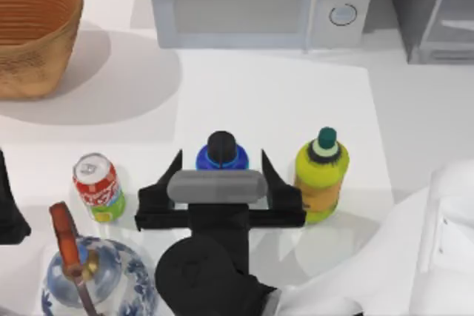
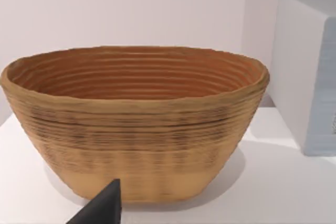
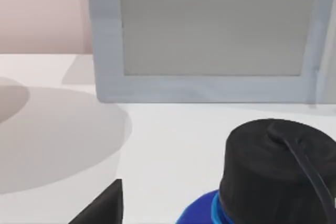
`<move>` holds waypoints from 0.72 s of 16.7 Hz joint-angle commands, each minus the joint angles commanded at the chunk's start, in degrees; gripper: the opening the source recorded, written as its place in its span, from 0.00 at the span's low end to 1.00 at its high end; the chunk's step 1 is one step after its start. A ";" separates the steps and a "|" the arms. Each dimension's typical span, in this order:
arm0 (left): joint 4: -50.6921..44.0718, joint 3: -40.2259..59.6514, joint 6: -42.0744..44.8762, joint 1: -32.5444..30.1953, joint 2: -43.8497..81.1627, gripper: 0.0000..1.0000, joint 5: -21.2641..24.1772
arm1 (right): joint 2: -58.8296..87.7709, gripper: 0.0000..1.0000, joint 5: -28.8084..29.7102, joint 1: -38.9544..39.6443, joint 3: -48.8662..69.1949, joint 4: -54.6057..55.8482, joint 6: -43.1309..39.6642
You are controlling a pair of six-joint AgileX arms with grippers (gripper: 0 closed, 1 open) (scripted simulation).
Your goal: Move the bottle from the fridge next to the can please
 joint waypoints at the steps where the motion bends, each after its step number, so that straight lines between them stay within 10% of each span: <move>1: 0.00 0.00 0.00 0.00 0.00 1.00 0.00 | 0.00 1.00 0.00 0.00 0.00 0.00 0.00; 12: 0.00 0.00 0.00 0.00 0.00 1.00 0.00 | -35.42 1.00 -22.10 -18.40 -13.76 -12.49 -5.71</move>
